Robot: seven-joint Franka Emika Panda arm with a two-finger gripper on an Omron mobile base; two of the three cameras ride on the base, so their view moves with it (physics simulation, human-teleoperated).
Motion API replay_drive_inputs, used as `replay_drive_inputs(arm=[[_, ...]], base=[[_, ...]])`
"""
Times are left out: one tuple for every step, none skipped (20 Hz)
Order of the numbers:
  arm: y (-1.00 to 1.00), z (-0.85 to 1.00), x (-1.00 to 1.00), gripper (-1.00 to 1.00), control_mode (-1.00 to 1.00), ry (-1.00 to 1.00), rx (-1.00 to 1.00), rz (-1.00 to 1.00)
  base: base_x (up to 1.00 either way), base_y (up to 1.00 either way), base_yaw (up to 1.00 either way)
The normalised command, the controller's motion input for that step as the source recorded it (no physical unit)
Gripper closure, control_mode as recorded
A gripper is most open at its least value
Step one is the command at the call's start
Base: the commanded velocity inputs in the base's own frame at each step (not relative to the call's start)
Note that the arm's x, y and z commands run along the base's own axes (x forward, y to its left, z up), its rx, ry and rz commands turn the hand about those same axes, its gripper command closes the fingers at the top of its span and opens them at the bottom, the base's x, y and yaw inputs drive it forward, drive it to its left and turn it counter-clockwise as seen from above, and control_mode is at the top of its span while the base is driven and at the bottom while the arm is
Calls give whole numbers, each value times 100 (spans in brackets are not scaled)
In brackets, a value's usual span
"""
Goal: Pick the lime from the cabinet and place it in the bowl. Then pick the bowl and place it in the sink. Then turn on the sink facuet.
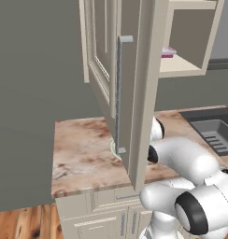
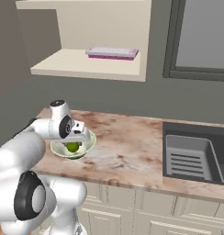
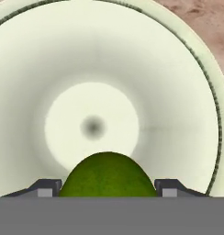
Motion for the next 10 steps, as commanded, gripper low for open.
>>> replay_drive_inputs(arm=[[0, -35, 32, 100, -100, 0, 0, 4], [0, -34, 35, 100, -100, 0, 0, 4], [0, -33, 36, 100, -100, 0, 0, 3], [0, -31, 40, -100, -100, 0, 0, 3], [0, -34, 44, -100, -100, 0, 0, 3], [0, -33, 43, -100, -100, 0, 0, 2], [0, -34, 43, -100, -100, 0, 0, 2], [0, -33, 44, -100, -100, 0, 0, 2], [0, -20, 30, -100, -100, 0, 0, 1], [0, -12, 18, -100, -100, 0, 0, 0]], base=[[0, 0, 0], [0, 0, 0], [0, 0, 0], [0, 0, 0], [0, 0, 0], [0, 0, 0], [0, 0, 0], [0, 0, 0], [0, 0, 0], [0, 0, 0]])
